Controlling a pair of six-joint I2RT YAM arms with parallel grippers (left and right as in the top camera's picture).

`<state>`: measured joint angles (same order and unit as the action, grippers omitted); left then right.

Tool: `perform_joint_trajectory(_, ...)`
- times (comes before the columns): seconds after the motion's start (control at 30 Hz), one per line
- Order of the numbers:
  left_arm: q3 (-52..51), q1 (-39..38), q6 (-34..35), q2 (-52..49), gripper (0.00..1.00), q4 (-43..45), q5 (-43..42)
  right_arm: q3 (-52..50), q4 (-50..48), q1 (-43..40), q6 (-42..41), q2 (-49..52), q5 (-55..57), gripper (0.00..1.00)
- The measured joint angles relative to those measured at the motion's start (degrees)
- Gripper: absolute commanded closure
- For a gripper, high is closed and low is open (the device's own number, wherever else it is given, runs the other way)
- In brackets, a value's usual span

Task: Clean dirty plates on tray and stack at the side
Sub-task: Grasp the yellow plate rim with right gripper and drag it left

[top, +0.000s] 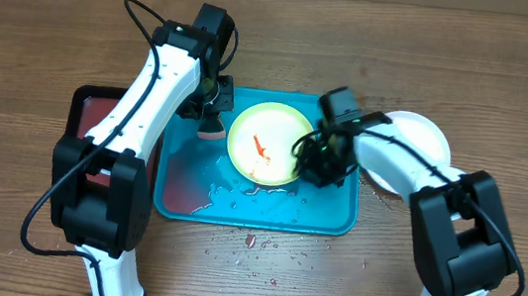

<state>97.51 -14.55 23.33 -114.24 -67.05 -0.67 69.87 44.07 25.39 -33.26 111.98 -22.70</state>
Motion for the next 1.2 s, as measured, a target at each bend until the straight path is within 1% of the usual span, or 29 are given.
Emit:
perform_joint_trajectory(0.07,0.0,0.0,0.0,0.0,0.96,-0.02,0.0,0.68,2.51,1.11,1.88,0.0,-0.24,0.57)
perform_joint_trajectory(0.17,0.0,0.0,0.0,0.0,0.96,0.0,0.0,2.16,4.83,0.98,5.99,0.0,0.79,0.49)
perform_joint_trajectory(0.23,0.0,0.0,0.0,0.0,0.96,0.0,0.02,3.87,4.5,0.55,9.42,0.0,2.95,0.49)
perform_joint_trajectory(0.43,0.0,0.0,0.0,0.0,0.96,-0.02,0.02,5.81,-2.99,-0.42,16.24,0.0,13.16,0.49)
perform_joint_trajectory(0.5,0.0,0.0,0.0,0.0,0.96,-0.04,0.02,5.88,-5.4,-0.66,20.2,0.15,16.39,0.49)
perform_joint_trajectory(0.8,0.0,0.0,0.0,0.0,0.96,-0.02,0.02,6.23,-12.02,-0.76,29.22,3.98,19.32,0.5)
perform_joint_trajectory(0.87,0.0,0.0,0.0,0.0,0.96,-0.02,0.02,6.23,-13.07,-0.9,30.67,4.42,19.52,0.53)
perform_joint_trajectory(0.93,0.0,0.0,0.0,0.0,0.96,0.0,0.02,6.25,-14.49,-1.11,31.8,4.74,20.0,0.61)
perform_joint_trajectory(1.0,0.0,0.0,0.0,0.0,0.96,0.0,0.02,6.27,-15.5,-1.49,32.76,5.09,20.35,0.85)
perform_joint_trajectory(1.07,0.0,0.0,0.0,0.0,0.96,0.0,0.02,6.38,-15.54,-1.7,33.09,5.29,20.06,0.96)
perform_joint_trajectory(1.2,0.0,0.0,0.0,0.0,0.96,0.0,0.02,7.61,-12.94,-1.77,32.76,5.25,19.69,0.96)
